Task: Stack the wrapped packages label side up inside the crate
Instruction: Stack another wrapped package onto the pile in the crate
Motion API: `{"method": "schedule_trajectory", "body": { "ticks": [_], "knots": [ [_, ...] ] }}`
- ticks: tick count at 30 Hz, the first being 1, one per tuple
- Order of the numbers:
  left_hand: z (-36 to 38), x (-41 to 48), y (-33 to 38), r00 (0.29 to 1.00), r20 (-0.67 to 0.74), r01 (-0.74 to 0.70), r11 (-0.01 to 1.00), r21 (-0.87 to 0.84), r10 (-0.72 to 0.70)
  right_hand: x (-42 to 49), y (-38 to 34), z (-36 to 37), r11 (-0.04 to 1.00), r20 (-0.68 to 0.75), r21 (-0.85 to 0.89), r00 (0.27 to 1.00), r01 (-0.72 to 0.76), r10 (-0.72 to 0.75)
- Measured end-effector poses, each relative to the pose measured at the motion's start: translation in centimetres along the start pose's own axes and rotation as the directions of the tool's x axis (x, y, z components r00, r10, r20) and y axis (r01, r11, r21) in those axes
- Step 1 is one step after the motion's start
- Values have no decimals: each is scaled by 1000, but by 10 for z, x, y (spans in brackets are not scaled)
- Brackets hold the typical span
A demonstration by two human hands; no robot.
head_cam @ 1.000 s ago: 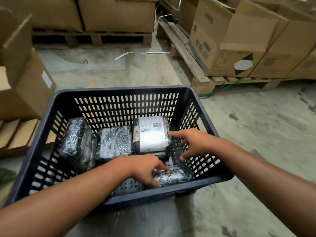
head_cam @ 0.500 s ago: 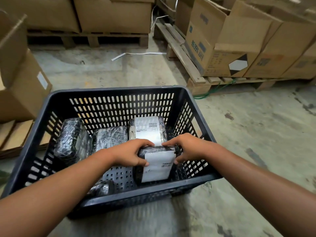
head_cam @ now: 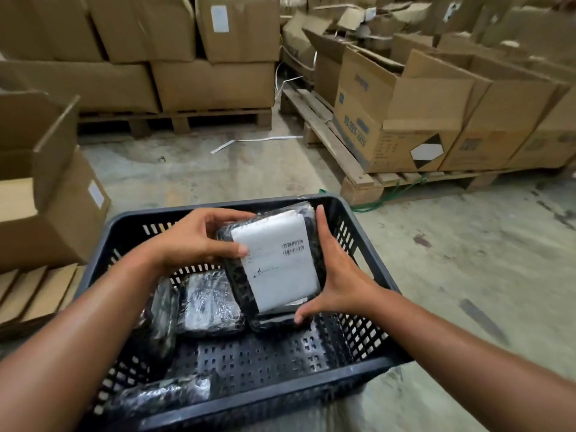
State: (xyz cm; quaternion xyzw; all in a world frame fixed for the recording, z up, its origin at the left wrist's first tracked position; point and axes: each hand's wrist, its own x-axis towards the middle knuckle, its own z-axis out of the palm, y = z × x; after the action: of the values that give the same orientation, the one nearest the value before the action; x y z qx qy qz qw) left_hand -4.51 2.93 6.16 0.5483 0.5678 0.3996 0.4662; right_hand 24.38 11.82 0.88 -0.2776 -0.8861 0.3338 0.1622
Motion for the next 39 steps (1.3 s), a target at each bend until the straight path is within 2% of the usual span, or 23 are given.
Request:
{"method": "schedule_trajectory", "body": {
  "ticks": [3,6,9,10,12,14,16,19,23,28,33,39],
  "knots": [
    [10,9,7,988,-137,-85,987,-138,66,4,1,-5,999,-102,40,994,-24,28],
    [22,13,0,943,-321,-145,977,-154,89,7,7,-11,993,-130,112,990,-44,58],
    [32,11,-18,917,-395,-127,978,-166,52,10,13,-18,981,-143,177,985,-75,101],
    [36,8,-23,927,-369,-115,987,-117,64,12,14,-20,979,-150,183,982,-87,115],
    [48,4,-33,958,-237,-138,985,100,158,16,16,-21,972,-136,197,978,-129,158],
    [59,5,-45,970,-120,-164,936,310,210,20,19,-19,963,-69,203,979,-176,194],
    [63,9,-58,979,-89,-121,879,461,182,24,23,-16,959,37,181,976,-217,214],
    [68,10,-77,995,-55,-36,812,583,83,29,30,-11,956,177,109,952,-272,251],
    [68,12,-96,998,-52,68,797,601,-45,40,33,-2,941,257,-14,908,-339,331],
    [64,24,-108,993,-84,121,813,570,-89,59,38,5,913,299,-88,863,-399,406],
    [64,35,-122,987,-99,162,836,524,-130,73,44,19,861,282,-269,819,-432,499],
    [58,42,-133,979,-43,190,828,528,-197,86,54,19,858,333,-292,796,-423,505]
  ]
}}
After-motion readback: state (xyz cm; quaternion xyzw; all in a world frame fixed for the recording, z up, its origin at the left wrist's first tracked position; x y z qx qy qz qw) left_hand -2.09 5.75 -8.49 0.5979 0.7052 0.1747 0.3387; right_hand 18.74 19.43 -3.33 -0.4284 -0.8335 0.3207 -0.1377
